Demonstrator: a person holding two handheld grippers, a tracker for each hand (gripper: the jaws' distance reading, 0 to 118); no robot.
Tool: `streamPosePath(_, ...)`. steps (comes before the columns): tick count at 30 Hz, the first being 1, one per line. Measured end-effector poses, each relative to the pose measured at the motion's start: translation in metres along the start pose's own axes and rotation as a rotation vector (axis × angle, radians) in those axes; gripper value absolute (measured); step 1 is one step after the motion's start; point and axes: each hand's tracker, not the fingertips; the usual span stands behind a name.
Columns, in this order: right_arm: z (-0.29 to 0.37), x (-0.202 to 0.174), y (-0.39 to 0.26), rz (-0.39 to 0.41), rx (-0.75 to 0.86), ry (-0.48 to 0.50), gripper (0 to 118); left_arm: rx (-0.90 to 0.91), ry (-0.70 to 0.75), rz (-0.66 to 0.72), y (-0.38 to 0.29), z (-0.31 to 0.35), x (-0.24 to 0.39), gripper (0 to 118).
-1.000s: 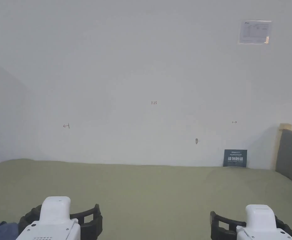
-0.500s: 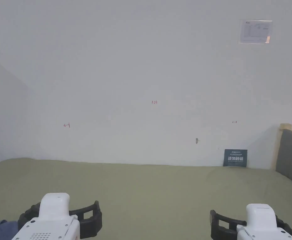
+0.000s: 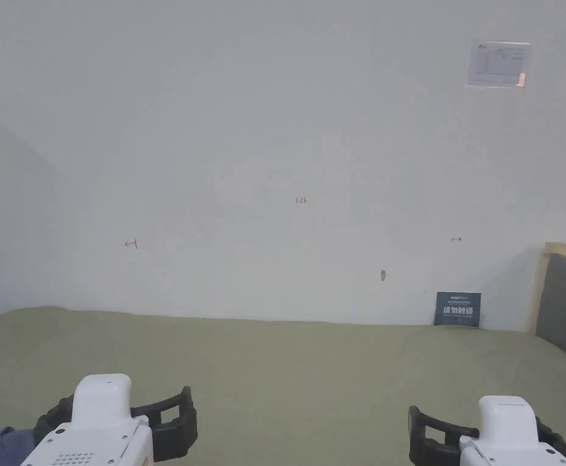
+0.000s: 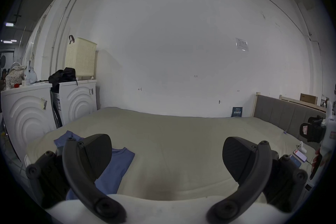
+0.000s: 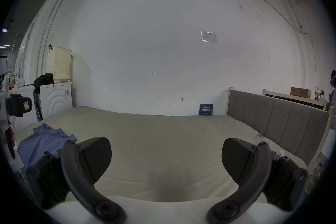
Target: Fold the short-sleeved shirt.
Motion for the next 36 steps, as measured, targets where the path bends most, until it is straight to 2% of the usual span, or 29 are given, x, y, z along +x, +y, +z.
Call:
streamPosePath(9,0.000,-0.002,0.001,0.009,0.000,0.018,118,0.020,-0.002,-0.030,0.000,0.003,0.005,118)
streamPosePath(16,-0.003,-0.005,-0.001,0.057,-0.018,0.011,118,0.036,-0.022,-0.045,-0.002,0.002,0.005,118)
streamPosePath(27,-0.005,-0.005,0.002,0.033,-0.025,0.012,118,0.005,0.031,-0.016,0.001,-0.006,0.001,118)
streamPosePath(34,-0.006,-0.007,0.002,0.070,-0.019,-0.017,118,-0.007,0.038,-0.081,0.001,-0.006,0.004,118)
streamPosePath(35,-0.005,-0.007,0.002,0.070,-0.020,-0.012,117,-0.011,0.032,-0.088,0.000,-0.006,0.005,118)
streamPosePath(36,-0.004,-0.007,0.002,0.062,-0.023,-0.005,111,-0.018,0.033,-0.093,-0.001,-0.007,0.005,117)
